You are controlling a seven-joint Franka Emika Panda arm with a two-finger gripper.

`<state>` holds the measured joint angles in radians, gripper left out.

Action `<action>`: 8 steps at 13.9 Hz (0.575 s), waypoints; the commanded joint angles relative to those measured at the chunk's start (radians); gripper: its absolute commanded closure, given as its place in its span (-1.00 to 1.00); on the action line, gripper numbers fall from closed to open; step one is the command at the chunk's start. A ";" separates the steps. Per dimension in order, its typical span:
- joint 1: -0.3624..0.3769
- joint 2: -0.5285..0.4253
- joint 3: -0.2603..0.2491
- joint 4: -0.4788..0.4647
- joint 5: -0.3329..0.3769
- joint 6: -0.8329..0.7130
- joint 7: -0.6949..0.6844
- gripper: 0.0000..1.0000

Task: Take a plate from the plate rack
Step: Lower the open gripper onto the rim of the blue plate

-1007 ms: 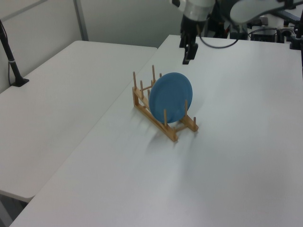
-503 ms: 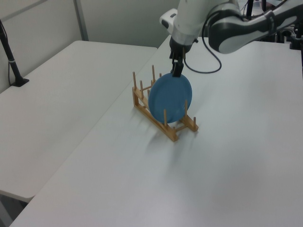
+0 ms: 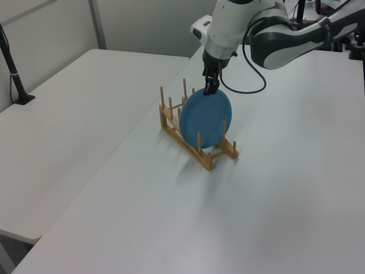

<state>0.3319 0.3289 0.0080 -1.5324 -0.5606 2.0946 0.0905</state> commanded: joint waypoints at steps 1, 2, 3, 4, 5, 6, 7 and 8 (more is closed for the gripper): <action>0.021 -0.013 -0.011 -0.017 -0.018 0.013 0.028 0.27; 0.022 -0.013 -0.011 -0.017 -0.019 0.013 0.028 0.41; 0.030 -0.011 -0.011 -0.017 -0.027 0.015 0.028 0.45; 0.035 -0.011 -0.011 -0.017 -0.035 0.015 0.028 0.45; 0.042 -0.011 -0.011 -0.017 -0.045 0.013 0.028 0.47; 0.048 -0.011 -0.011 -0.018 -0.062 0.013 0.028 0.61; 0.050 -0.011 -0.011 -0.018 -0.071 0.015 0.028 0.72; 0.052 -0.011 -0.010 -0.018 -0.076 0.013 0.028 0.85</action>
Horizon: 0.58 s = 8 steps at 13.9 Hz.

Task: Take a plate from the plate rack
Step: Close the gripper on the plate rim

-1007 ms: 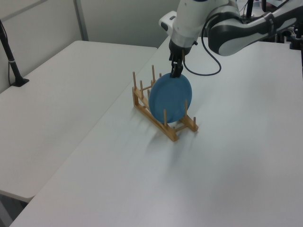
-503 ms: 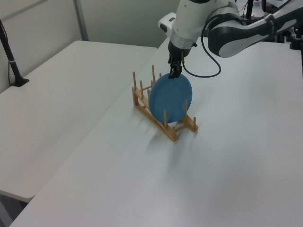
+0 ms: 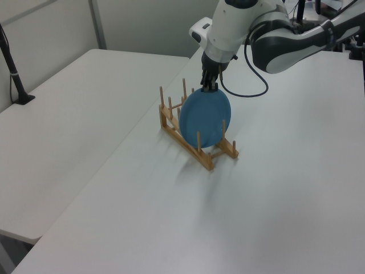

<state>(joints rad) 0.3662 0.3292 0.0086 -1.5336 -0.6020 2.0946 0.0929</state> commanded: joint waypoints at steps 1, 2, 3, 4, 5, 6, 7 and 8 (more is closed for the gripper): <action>0.017 -0.012 -0.010 -0.019 -0.041 0.013 0.024 0.90; 0.017 -0.012 -0.010 -0.020 -0.062 0.013 0.024 0.90; 0.017 -0.010 -0.010 -0.025 -0.090 0.015 0.024 0.90; 0.017 -0.009 -0.010 -0.026 -0.105 0.015 0.024 0.91; 0.017 -0.003 -0.010 -0.026 -0.111 0.015 0.024 0.94; 0.017 -0.002 -0.010 -0.026 -0.111 0.013 0.024 0.96; 0.017 -0.002 -0.010 -0.026 -0.111 0.015 0.024 0.97; 0.019 -0.002 -0.010 -0.026 -0.113 0.013 0.022 0.97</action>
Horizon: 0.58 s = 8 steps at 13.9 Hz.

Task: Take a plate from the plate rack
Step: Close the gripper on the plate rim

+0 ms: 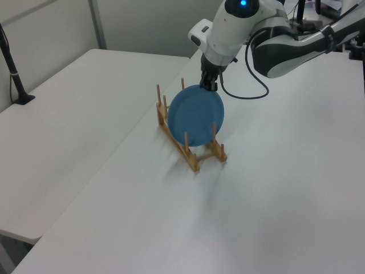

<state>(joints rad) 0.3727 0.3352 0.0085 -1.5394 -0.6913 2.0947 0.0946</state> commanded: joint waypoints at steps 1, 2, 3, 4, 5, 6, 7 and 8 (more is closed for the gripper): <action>0.012 -0.010 -0.010 -0.021 -0.024 0.013 0.019 0.98; 0.017 -0.008 -0.010 -0.022 -0.024 0.013 0.019 1.00; 0.021 -0.010 -0.010 -0.022 -0.024 0.013 0.019 1.00; 0.023 -0.010 -0.010 -0.022 -0.024 0.013 0.017 1.00; 0.023 -0.010 -0.010 -0.022 -0.024 0.013 0.017 1.00; 0.023 -0.010 -0.010 -0.031 -0.024 0.013 0.017 1.00; 0.025 -0.010 -0.010 -0.033 -0.024 0.013 0.017 1.00; 0.025 -0.013 -0.010 -0.031 -0.024 0.012 0.017 1.00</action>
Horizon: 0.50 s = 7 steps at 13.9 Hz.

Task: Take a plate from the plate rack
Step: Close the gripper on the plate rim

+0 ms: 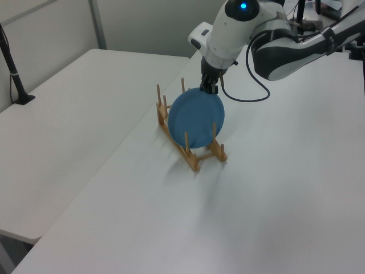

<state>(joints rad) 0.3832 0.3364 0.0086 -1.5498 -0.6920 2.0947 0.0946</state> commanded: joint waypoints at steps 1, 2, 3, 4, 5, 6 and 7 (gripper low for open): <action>0.014 -0.019 -0.010 -0.019 -0.021 0.011 0.017 1.00; 0.014 -0.022 -0.010 -0.019 -0.021 0.010 0.017 1.00; 0.014 -0.023 -0.010 -0.018 -0.021 0.010 0.016 1.00; 0.014 -0.025 -0.010 -0.016 -0.021 0.008 0.016 1.00; 0.014 -0.025 -0.010 -0.015 -0.021 0.008 0.016 1.00; 0.014 -0.027 -0.010 -0.013 -0.021 0.007 0.016 1.00; 0.014 -0.034 -0.010 -0.012 -0.021 0.007 0.016 1.00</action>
<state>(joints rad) 0.3835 0.3327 0.0086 -1.5476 -0.6935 2.0947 0.0946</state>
